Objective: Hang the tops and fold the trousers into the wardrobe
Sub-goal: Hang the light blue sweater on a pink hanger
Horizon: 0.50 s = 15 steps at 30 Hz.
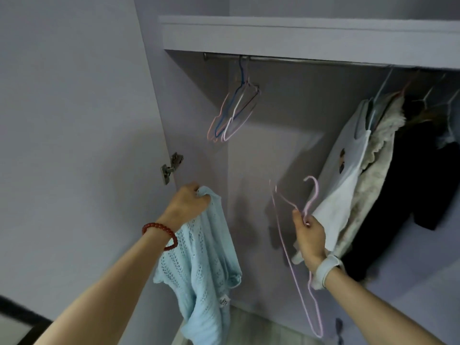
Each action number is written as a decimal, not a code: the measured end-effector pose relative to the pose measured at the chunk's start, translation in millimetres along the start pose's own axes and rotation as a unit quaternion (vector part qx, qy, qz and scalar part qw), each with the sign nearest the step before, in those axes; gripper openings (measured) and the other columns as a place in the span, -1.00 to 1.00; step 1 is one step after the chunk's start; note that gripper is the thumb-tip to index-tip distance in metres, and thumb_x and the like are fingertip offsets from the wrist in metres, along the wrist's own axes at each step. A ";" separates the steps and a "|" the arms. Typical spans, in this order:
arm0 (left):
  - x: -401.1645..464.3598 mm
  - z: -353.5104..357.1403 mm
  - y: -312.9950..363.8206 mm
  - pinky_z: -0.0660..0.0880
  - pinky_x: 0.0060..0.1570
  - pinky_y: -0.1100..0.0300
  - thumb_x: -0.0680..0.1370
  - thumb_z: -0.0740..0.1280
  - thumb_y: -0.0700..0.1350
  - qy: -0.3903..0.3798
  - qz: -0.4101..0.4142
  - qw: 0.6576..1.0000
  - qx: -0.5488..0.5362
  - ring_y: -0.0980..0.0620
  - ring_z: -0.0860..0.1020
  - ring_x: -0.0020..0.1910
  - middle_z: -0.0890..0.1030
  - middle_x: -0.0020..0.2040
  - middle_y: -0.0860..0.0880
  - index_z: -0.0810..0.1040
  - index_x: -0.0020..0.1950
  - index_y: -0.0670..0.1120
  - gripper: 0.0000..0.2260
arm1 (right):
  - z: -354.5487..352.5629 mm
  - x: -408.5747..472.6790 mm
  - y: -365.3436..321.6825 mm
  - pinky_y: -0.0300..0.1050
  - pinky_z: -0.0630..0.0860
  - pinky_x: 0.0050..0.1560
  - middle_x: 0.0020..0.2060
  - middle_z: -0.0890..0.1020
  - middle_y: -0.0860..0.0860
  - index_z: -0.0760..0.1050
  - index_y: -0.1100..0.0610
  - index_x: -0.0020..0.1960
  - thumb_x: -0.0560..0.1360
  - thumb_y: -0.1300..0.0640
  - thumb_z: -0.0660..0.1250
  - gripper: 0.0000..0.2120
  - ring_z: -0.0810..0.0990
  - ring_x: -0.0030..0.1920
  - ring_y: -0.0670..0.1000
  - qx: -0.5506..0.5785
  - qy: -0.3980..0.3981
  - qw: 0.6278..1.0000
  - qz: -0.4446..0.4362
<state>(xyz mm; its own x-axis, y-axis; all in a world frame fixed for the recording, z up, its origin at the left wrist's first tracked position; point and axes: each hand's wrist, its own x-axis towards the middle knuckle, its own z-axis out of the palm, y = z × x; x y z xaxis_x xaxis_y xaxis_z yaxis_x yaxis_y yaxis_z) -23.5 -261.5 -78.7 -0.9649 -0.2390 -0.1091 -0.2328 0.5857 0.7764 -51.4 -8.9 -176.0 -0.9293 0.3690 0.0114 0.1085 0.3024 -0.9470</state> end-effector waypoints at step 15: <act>-23.1 13.4 3.3 0.31 -0.39 0.15 0.57 0.14 -0.09 0.161 0.051 0.978 0.125 -0.06 0.33 -0.44 0.37 -0.45 -0.04 0.32 -0.31 -0.09 -0.75 | -11.9 -20.1 -63.4 -0.21 0.11 -0.46 -0.64 0.23 -0.04 0.22 0.08 -0.58 0.42 0.22 0.05 -0.61 0.16 -0.57 -0.08 0.438 -0.192 0.870 0.118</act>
<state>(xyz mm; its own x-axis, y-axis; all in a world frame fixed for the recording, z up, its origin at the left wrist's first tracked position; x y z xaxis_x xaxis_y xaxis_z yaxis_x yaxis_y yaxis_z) -3.6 -243.7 -81.9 -0.9053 -0.3784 0.1932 -0.1998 0.7805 0.5924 -35.4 -25.0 -112.3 -0.9854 -0.0419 -0.1649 0.1577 -0.5892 -0.7925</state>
